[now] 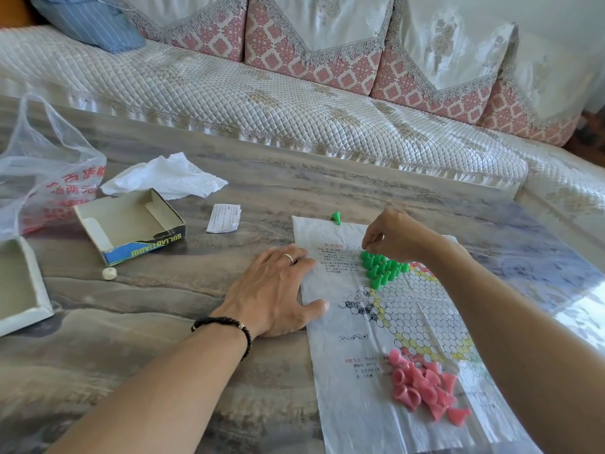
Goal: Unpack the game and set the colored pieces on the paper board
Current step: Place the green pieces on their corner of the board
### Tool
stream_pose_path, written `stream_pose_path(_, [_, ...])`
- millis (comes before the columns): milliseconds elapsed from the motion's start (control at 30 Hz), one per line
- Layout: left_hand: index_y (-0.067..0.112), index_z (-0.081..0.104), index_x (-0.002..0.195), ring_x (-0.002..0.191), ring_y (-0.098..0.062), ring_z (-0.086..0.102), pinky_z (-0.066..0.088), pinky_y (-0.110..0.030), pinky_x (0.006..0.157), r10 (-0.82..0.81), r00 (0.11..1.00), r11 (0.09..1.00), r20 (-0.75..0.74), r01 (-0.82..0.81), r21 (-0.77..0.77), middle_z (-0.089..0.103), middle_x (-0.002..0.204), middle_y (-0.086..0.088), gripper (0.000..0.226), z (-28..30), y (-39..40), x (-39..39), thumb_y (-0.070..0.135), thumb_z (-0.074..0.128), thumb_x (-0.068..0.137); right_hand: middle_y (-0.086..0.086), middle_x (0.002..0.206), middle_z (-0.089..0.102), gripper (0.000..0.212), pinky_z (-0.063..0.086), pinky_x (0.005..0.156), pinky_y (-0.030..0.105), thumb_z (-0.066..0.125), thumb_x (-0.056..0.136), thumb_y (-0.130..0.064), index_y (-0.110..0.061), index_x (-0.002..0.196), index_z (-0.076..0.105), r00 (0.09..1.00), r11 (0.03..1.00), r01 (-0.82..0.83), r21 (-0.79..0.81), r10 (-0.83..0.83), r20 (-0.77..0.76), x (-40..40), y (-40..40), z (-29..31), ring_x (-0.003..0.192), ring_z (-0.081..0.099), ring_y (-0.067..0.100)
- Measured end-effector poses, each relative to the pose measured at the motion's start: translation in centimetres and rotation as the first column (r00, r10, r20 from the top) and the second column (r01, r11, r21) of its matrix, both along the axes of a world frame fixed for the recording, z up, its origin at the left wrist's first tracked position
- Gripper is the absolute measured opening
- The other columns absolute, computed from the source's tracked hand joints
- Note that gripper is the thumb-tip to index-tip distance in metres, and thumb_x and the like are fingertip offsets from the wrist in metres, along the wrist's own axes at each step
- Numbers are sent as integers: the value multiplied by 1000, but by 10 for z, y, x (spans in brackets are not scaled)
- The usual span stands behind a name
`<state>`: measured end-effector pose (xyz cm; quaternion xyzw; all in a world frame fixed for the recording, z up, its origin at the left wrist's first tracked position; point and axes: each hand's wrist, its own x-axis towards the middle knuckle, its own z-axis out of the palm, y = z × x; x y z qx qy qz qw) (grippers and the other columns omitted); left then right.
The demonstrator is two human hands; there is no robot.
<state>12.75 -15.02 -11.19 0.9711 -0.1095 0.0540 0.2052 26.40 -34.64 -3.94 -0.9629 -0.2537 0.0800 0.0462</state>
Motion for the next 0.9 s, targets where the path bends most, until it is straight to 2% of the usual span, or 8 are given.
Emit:
stream_pose_path(100, [26, 31, 145, 143, -11, 12, 5, -29, 116, 5, 1000, 1000, -3, -5, -1, 22, 155, 7, 73, 1, 0, -1, 65, 45, 85, 0, 100, 71, 18, 54, 84, 31, 66, 87, -14, -14, 103, 73, 1000, 1000, -1, -4, 1, 23, 2, -1, -2, 89, 67, 15])
stream_pose_path(267, [25, 30, 145, 143, -9, 9, 3, -29, 116, 6, 1000, 1000, -7, -6, -1, 21, 157, 5, 74, 1, 0, 0, 64, 46, 85, 4, 106, 70, 21, 51, 83, 24, 60, 91, -14, -8, 109, 69, 993, 991, 13, 135, -29, 115, 10, 4, 2, 89, 66, 16])
stream_pose_path(367, [24, 30, 146, 143, -8, 7, 2, -28, 115, 5, 1000, 1000, -12, -6, -3, 19, 157, 5, 74, 1, 1, -1, 64, 46, 85, 5, 109, 69, 24, 51, 88, 28, 61, 91, -18, -10, 113, 67, 987, 981, 45, 188, -73, 145, 19, 15, -2, 93, 65, 18])
stream_pose_path(500, [24, 30, 146, 143, -9, 8, 4, -28, 115, 7, 1000, 1000, -5, -7, -7, 20, 157, 5, 75, 1, 1, -1, 64, 46, 85, 5, 107, 69, 29, 50, 91, 35, 62, 91, -24, -14, 118, 62, 989, 978, 77, 193, -99, 107, 31, 34, -10, 92, 64, 19])
stream_pose_path(633, [23, 31, 146, 143, -9, 8, 4, -28, 115, 8, 1000, 1000, 2, -8, -11, 21, 157, 5, 73, 1, 1, -1, 63, 47, 86, 7, 104, 68, 33, 49, 90, 41, 59, 92, -29, -19, 123, 57, 984, 989, 78, 126, -96, 148, 43, 49, -23, 99, 62, 27])
stream_pose_path(700, [23, 30, 146, 143, -8, 8, 3, -28, 115, 6, 1000, 1000, 0, -6, -10, 20, 158, 5, 73, 2, 1, -2, 63, 46, 86, 6, 102, 68, 28, 51, 85, 39, 57, 91, -25, -21, 119, 59, 982, 994, 84, 74, -95, 161, 46, 54, -30, 98, 61, 27])
stream_pose_path(767, [23, 30, 146, 142, -8, 7, 1, -28, 115, 3, 1000, 1000, -2, -3, -8, 19, 158, 4, 73, 2, 1, -2, 62, 46, 87, 6, 101, 68, 23, 53, 78, 37, 55, 87, -13, -21, 106, 65, 977, 994, 100, 45, -106, 187, 46, 57, -34, 91, 62, 27])
stream_pose_path(900, [23, 29, 147, 142, -7, 7, 0, -28, 115, -5, 1000, 1000, -5, 5, -5, 19, 158, 4, 73, 2, 0, -2, 62, 46, 87, 5, 83, 65, 24, 55, 67, 37, 46, 86, 0, -16, 94, 62, 968, 988, 132, 76, -145, 206, 46, 53, -28, 72, 61, 24])
